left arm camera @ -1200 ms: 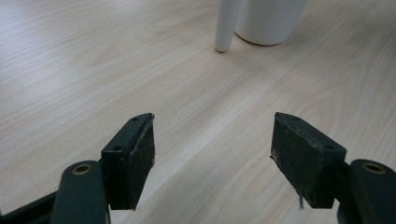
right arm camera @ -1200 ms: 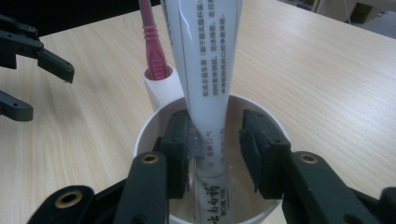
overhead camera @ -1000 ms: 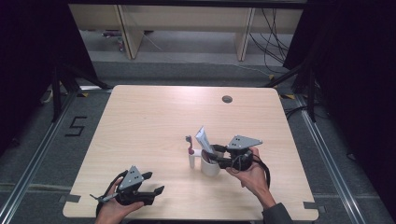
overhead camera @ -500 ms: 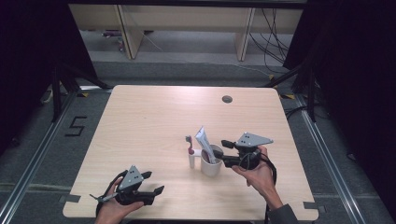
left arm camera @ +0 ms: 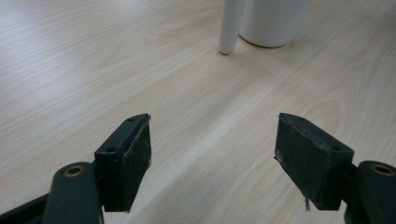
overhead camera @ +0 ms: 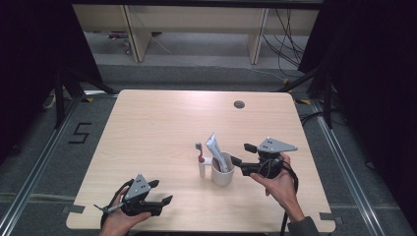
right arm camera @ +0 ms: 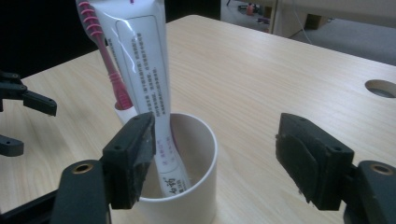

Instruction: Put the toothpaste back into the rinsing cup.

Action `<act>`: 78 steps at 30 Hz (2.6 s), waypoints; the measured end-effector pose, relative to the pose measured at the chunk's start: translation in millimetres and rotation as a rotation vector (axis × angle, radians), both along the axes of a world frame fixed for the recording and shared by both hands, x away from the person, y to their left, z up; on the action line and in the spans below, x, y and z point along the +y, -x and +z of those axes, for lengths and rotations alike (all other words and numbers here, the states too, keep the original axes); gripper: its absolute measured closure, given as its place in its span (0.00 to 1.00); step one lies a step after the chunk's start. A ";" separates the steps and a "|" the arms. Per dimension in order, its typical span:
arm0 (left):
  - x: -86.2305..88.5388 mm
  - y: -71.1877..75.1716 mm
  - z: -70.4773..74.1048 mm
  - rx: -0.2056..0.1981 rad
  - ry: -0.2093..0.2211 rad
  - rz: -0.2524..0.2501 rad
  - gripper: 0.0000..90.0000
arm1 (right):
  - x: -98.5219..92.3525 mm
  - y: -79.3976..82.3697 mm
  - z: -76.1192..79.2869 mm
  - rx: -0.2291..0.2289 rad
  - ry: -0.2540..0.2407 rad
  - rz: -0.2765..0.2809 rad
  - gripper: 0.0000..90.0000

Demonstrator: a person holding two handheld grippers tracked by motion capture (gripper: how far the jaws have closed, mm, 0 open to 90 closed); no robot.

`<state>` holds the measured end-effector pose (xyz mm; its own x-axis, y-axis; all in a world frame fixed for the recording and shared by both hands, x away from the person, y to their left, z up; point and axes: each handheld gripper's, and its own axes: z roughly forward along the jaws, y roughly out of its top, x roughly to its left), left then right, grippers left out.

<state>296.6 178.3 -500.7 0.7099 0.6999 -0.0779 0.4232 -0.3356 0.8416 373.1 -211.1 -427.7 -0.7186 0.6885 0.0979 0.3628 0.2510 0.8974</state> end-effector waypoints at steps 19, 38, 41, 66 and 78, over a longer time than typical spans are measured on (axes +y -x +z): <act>3.5 0.7 1.3 -0.004 -0.022 0.013 0.30 | -27.7 11.4 -2.4 0.001 0.026 -0.067 0.24; 3.8 0.5 0.2 0.000 -0.011 0.021 0.30 | -56.4 26.0 -26.7 0.038 0.036 -0.115 0.21; 5.4 1.6 0.5 0.000 -0.012 0.023 0.30 | -59.7 27.5 -29.8 0.041 0.036 -0.124 0.21; 6.4 0.6 0.4 -0.008 -0.019 0.025 0.29 | -71.9 49.2 -53.4 0.108 0.115 -0.130 0.18; 5.3 0.4 -1.2 -0.007 -0.014 0.023 0.29 | -76.1 58.2 -64.1 0.138 0.150 -0.127 0.18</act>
<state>296.2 183.5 -501.9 0.6941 0.7171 -0.0633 0.4250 -0.3371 0.8401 314.9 -287.2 -491.7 -0.6120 0.7869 0.0791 0.5167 0.3221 0.7932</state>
